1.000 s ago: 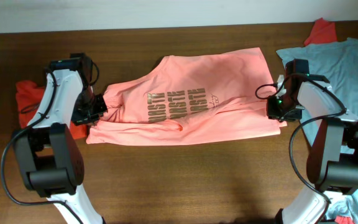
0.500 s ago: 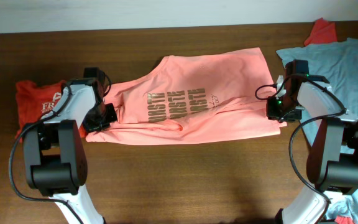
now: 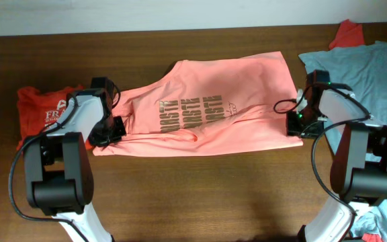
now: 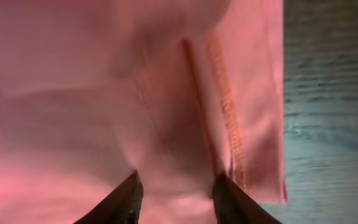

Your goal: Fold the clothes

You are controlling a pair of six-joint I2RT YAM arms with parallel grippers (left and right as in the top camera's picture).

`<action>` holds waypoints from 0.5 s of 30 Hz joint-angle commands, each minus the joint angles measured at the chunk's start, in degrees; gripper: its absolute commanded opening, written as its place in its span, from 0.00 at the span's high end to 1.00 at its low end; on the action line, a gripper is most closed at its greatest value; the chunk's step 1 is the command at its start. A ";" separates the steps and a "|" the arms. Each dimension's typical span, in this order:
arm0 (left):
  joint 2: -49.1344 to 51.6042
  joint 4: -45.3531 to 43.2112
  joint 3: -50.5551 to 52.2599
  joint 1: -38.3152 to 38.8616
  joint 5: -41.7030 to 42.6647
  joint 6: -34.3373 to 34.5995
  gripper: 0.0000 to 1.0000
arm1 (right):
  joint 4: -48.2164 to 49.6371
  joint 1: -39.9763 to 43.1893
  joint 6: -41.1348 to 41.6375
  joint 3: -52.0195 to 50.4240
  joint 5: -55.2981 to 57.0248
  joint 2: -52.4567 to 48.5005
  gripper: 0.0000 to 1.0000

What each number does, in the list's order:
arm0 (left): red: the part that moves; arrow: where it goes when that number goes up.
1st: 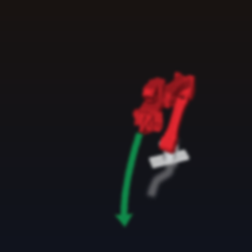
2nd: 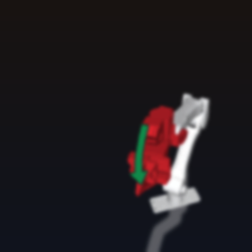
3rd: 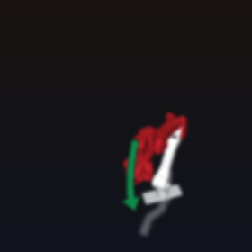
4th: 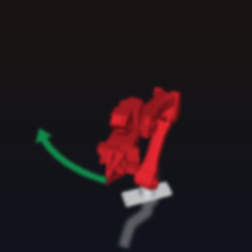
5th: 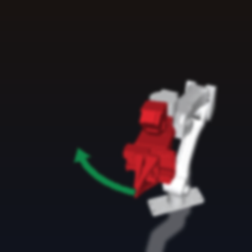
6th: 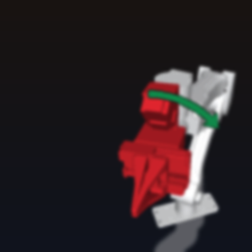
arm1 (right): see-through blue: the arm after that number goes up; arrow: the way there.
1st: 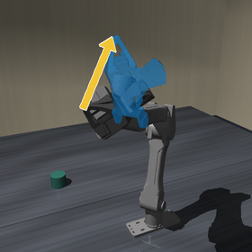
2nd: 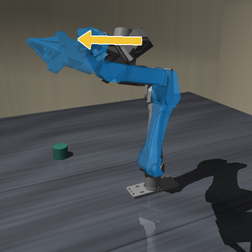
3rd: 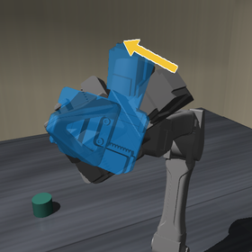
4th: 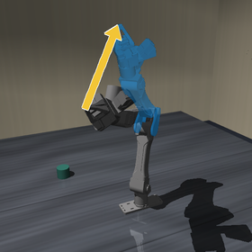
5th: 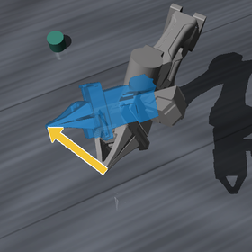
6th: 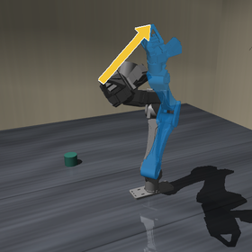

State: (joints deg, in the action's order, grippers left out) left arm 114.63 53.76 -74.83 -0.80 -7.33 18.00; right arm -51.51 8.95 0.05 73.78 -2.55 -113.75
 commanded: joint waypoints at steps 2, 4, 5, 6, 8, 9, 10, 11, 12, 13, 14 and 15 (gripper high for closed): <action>1.84 0.33 5.53 -0.07 0.59 -0.07 0.71 | -0.09 0.07 0.22 -6.29 -0.87 -1.86 0.57; 1.84 0.04 6.36 -0.11 0.61 -0.07 0.71 | -0.35 0.07 1.14 -8.37 -0.87 -1.86 0.57; 1.84 0.04 7.02 -0.09 0.61 -0.04 0.72 | -0.96 0.11 2.67 -9.53 -0.87 -1.86 0.57; 1.84 0.04 7.43 -0.11 0.63 -0.04 0.72 | -1.49 0.11 4.07 -10.45 -0.87 -1.86 0.58; 1.84 0.11 8.59 -0.11 0.63 -0.04 0.72 | -2.45 0.11 5.95 -12.20 -0.87 -1.86 0.59; 1.84 0.28 9.29 -0.11 0.63 -0.04 0.73 | -3.43 0.11 6.80 -13.31 -0.87 -1.86 0.61; 1.84 0.68 10.12 -0.11 0.63 -0.04 0.73 | -4.09 0.11 8.09 -14.58 -0.85 -1.86 0.61; 1.84 0.83 10.49 -0.11 0.61 -0.04 0.73 | -4.24 0.11 8.63 -15.26 -0.85 -1.86 0.61; 1.84 1.01 11.19 -0.11 0.61 -0.04 0.73 | -4.24 0.11 9.42 -16.33 -0.81 -1.86 0.61; 1.84 1.18 11.82 -0.11 0.61 -0.04 0.72 | -3.96 0.11 10.38 -17.77 -0.57 -1.86 0.61; 1.84 1.40 12.39 -0.11 0.57 -0.04 0.73 | -3.78 0.11 11.32 -18.53 -0.07 -1.86 0.61; 1.84 1.64 13.18 -0.11 -0.04 -0.07 0.73 | -3.21 0.17 13.84 -19.69 0.17 -1.86 0.61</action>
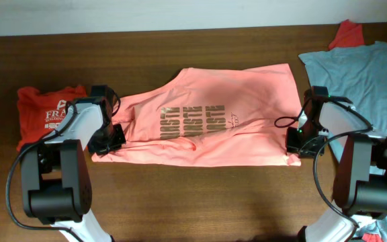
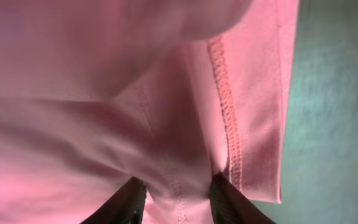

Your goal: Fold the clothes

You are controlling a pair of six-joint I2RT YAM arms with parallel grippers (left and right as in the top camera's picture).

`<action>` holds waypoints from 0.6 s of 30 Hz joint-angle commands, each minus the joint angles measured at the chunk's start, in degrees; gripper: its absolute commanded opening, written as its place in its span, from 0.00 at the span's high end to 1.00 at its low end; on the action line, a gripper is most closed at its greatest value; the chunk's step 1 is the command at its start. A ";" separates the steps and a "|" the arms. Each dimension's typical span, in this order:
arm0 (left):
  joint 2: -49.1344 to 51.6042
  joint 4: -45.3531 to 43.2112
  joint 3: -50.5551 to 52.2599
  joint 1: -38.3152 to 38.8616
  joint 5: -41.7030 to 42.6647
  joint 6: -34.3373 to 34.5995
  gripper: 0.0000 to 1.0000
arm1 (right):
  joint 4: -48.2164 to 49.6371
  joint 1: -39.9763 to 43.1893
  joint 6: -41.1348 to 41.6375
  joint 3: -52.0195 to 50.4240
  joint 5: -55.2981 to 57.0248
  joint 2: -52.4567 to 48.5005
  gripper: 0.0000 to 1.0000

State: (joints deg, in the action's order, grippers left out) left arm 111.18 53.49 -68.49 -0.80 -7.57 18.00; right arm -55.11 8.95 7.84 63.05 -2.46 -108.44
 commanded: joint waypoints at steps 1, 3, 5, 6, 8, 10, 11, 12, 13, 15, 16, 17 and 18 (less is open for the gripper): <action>5.29 2.12 7.39 -0.17 -0.70 -0.04 0.72 | 0.57 0.22 7.48 -9.53 0.11 -7.17 0.61; 5.29 2.29 8.26 -0.79 -1.46 -0.02 0.72 | 1.09 0.22 8.72 -10.45 0.11 -7.17 0.61; 5.29 2.91 8.72 -1.66 -1.46 0.02 0.73 | 1.27 0.22 9.20 -11.02 0.13 -7.17 0.61; 5.29 3.65 8.90 -2.29 -1.49 0.31 0.73 | 1.25 0.35 9.20 -11.28 0.11 -7.17 0.61; 5.29 4.63 8.90 -3.78 -1.07 0.42 0.72 | 1.38 0.96 9.22 -11.87 -0.28 -7.17 0.60; 5.16 4.20 8.68 -4.70 -0.70 0.44 0.73 | 1.60 2.12 9.18 -11.93 -0.55 -7.15 0.60; 5.05 4.17 8.24 -5.03 0.31 0.39 0.73 | 1.97 2.82 9.14 -11.91 -0.79 -7.02 0.60; 4.76 4.20 7.63 -5.01 0.92 0.33 0.73 | 1.99 3.87 9.14 -11.72 -0.79 -6.78 0.60; 4.02 4.31 6.84 -4.85 0.92 0.11 0.73 | 1.97 4.90 9.14 -11.43 -0.94 -6.43 0.60; 1.29 4.24 5.33 -4.44 0.92 -0.31 0.74 | 1.97 7.19 9.16 -10.99 -1.46 -5.03 0.60; -0.72 4.22 4.26 -4.24 0.87 -0.35 0.73 | 2.01 8.90 9.18 -10.84 -1.62 -3.76 0.60; -2.10 4.22 3.52 -4.24 0.92 -0.33 0.73 | 2.14 10.14 9.14 -10.84 -1.60 -2.84 0.60; -3.21 4.24 2.89 -4.24 0.92 -0.33 0.73 | 2.12 11.08 8.96 -10.84 -1.60 -2.19 0.60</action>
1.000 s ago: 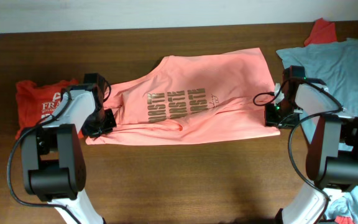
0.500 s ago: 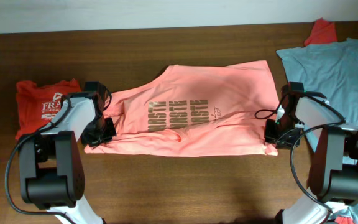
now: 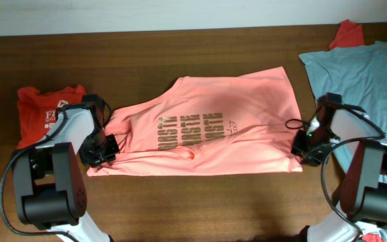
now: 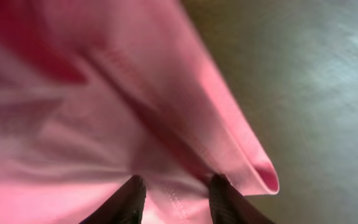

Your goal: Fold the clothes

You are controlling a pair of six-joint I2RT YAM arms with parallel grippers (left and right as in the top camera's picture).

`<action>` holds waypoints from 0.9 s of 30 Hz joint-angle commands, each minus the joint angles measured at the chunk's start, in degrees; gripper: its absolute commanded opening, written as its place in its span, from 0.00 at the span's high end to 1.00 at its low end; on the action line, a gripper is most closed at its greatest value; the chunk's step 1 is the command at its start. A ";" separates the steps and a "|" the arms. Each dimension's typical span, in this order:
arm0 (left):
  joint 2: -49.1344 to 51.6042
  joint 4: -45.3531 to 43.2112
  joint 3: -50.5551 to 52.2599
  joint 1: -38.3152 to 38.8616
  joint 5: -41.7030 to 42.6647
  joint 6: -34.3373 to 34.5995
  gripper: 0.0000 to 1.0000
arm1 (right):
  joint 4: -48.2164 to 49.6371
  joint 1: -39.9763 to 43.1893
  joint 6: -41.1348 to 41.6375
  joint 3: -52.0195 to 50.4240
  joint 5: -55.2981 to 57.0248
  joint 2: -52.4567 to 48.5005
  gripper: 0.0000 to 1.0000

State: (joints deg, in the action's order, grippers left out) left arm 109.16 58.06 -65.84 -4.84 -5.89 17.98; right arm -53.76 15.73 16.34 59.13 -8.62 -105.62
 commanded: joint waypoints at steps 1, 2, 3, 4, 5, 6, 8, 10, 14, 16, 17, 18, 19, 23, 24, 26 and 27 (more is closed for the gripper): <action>-2.25 -0.31 -0.28 -0.20 -0.68 -0.31 0.73 | 0.72 5.33 0.46 -6.93 4.55 -4.42 0.60; -3.43 -0.31 -0.79 -0.20 -0.22 -0.52 0.73 | 0.68 6.03 0.46 -6.93 4.57 -4.02 0.60; -4.61 -0.39 -1.16 -0.20 0.81 -1.03 0.72 | 0.66 6.64 0.46 -6.93 4.57 -3.74 0.60; -5.97 -0.39 -1.68 -0.20 1.62 -1.29 0.72 | 0.61 7.43 0.48 -6.93 4.55 -3.50 0.60; -6.80 -0.39 -1.99 -0.20 1.88 -1.42 0.72 | 0.61 7.89 0.48 -6.93 4.39 -3.34 0.60; -7.80 -0.42 -2.38 -0.20 2.08 -1.62 0.72 | 0.68 8.20 0.46 -6.93 4.09 -3.15 0.59; -9.77 -0.42 -3.17 -0.20 2.12 -1.84 0.70 | 1.05 8.33 -0.81 -6.86 4.09 -2.05 0.56; -11.67 -0.96 -3.93 -0.20 4.22 -3.48 0.69 | 0.63 8.15 -2.51 -6.23 3.76 0.46 0.53; -13.57 -5.46 -4.50 0.02 13.09 -9.27 0.63 | -1.81 8.13 -4.09 -2.82 -0.35 9.73 0.48; -13.57 -7.67 -4.90 0.72 15.85 -12.37 0.55 | -3.37 8.13 -4.11 -0.79 -1.20 13.75 0.43; -13.57 -9.07 -5.18 1.53 16.48 -13.94 0.50 | -4.13 8.13 -4.15 0.35 -1.51 15.96 0.39; -13.57 -10.91 -5.70 2.97 16.44 -16.11 0.41 | -4.87 8.13 -5.92 2.21 -2.86 19.63 0.36; -13.55 -12.11 -5.92 3.76 16.44 -17.49 0.37 | -5.01 8.13 -6.78 2.99 -3.76 21.38 0.33; -13.51 -18.60 -6.01 6.21 16.44 -19.15 0.32 | -4.98 7.78 -8.74 4.81 -5.18 26.80 0.28; -13.51 -20.37 -6.01 6.56 16.46 -19.15 0.32 | -4.94 7.45 -9.75 5.03 -5.33 27.61 0.28; -13.51 -24.92 -6.01 7.26 16.70 -19.15 0.33 | -4.81 6.56 -11.87 5.22 -5.84 28.83 0.28; -13.49 -26.43 -6.01 7.50 16.94 -19.15 0.33 | -4.76 6.14 -12.13 5.22 -5.81 28.98 0.27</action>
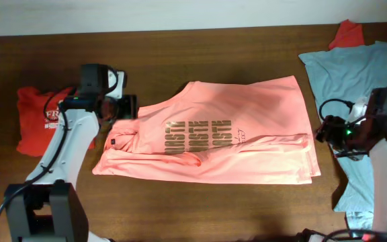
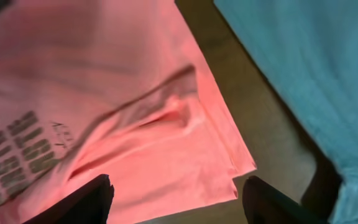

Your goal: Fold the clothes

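Observation:
The coral-pink shirt [image 1: 227, 128] with dark lettering lies flat across the middle of the table, its near edge doubled into a narrow strip. In the right wrist view its right hem corner [image 2: 229, 168] sits just beyond my fingers. My right gripper [image 1: 326, 131] [image 2: 179, 186] hovers off the shirt's right end, jaws wide open and holding nothing. My left gripper [image 1: 118, 109] is raised over the shirt's left end by the neck; its fingers look spread and no cloth hangs from it.
A folded red shirt [image 1: 35, 117] lies at the left edge. A light blue shirt [image 1: 355, 67] [image 2: 303, 56] is spread at the right, under my right arm, with a red cloth [image 1: 347, 32] behind it. Bare wooden table [image 1: 200, 208] runs along the front.
Both grippers have let go of the pink shirt and risen off it. The right one is now farther right, the left one farther back. The shirt lies flat, shifted slightly right.
Both grippers were shut on the near corners of the pink shirt at its left and right ends. They still held those corners at the two later moments, farthest apart at the last, with the shirt stretched between them. Now the shirt lies released on the table.

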You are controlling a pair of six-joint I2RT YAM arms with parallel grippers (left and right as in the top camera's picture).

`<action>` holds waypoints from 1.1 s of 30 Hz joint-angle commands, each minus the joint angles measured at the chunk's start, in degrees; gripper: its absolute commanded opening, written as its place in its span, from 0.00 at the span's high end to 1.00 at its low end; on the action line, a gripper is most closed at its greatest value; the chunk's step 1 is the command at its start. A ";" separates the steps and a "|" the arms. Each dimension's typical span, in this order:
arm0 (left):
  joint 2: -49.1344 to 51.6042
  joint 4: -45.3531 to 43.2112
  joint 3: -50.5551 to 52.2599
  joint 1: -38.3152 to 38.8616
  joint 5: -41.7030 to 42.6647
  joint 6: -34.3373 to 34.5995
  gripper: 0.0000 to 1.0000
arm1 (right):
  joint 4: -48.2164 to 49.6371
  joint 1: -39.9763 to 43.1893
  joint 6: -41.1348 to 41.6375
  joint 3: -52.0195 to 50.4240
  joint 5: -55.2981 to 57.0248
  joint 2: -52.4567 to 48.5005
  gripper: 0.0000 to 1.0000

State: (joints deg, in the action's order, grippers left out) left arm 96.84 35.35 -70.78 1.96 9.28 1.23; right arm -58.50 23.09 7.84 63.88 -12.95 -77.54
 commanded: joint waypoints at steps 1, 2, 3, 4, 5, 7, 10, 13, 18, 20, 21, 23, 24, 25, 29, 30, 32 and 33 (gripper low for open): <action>-0.92 -6.80 -1.07 1.44 2.56 -2.40 0.33 | 0.04 -2.21 -4.59 0.48 -1.68 0.94 0.27; -0.68 -8.26 -1.07 1.92 3.19 -2.38 0.33 | 0.31 -2.93 -4.66 0.48 -1.68 0.94 0.27; -0.31 -9.33 -1.07 2.47 3.54 -2.38 0.33 | 0.76 -3.50 -4.66 0.48 -1.70 0.94 0.27; 0.04 -10.05 -1.07 2.97 3.58 -2.38 0.33 | 1.81 -4.44 -4.96 0.48 -1.75 0.94 0.26; 0.61 -10.62 -1.07 3.43 3.58 -2.38 0.33 | 2.89 -5.35 -6.34 0.55 -2.51 0.94 0.25; 1.64 -10.78 -1.07 3.69 3.65 -2.34 0.33 | 6.21 -7.82 -7.89 0.70 -3.56 0.87 0.22; 2.38 -10.51 -1.07 3.65 3.63 -2.36 0.33 | 12.59 -11.13 -8.50 1.22 -3.32 -0.59 0.17; 2.49 -10.75 -1.07 3.63 3.61 -2.36 0.33 | 16.92 -12.96 -8.50 4.13 -3.13 -5.49 0.13; 2.58 -11.76 -1.05 3.63 3.41 -2.38 0.33 | 20.50 -13.03 -10.64 16.11 -2.93 -20.24 0.10; 2.58 -11.56 -1.05 3.69 3.45 -2.34 0.33 | 20.63 -13.00 -10.82 22.84 -2.99 -27.47 0.09; 2.58 -11.28 -1.05 3.74 3.45 -2.32 0.33 | 20.59 -13.00 -10.82 25.40 -2.97 -30.21 0.09; 2.58 -10.23 -1.05 3.80 3.41 -2.34 0.33 | 20.57 -13.00 -10.82 32.09 -2.97 -37.51 0.09; 2.60 -9.99 -1.05 3.80 3.41 -2.36 0.33 | 20.55 -13.00 -10.82 34.97 -3.15 -40.68 0.09; 2.60 -9.51 -1.05 3.80 3.41 -2.36 0.32 | 20.15 -13.00 -10.82 38.82 -3.15 -44.85 0.09; 2.58 -9.01 -1.05 3.80 3.41 -2.36 0.32 | 19.78 -13.00 -10.32 45.44 -3.15 -53.29 0.09; 2.60 -8.94 -1.05 3.80 3.41 -2.36 0.32 | 19.82 -12.96 -10.16 46.29 -3.13 -54.80 0.09; 2.58 -8.90 -1.03 3.80 3.41 -2.36 0.32 | 20.61 -12.96 -10.16 46.62 -3.13 -57.27 0.09; 2.58 -8.85 -1.03 3.80 3.41 -2.36 0.32 | 20.65 -12.96 -10.16 46.62 -3.15 -57.75 0.09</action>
State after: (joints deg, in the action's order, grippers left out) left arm 99.02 26.37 -71.07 5.82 12.05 -0.08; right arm -38.17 10.28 -2.17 108.62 -15.77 -133.19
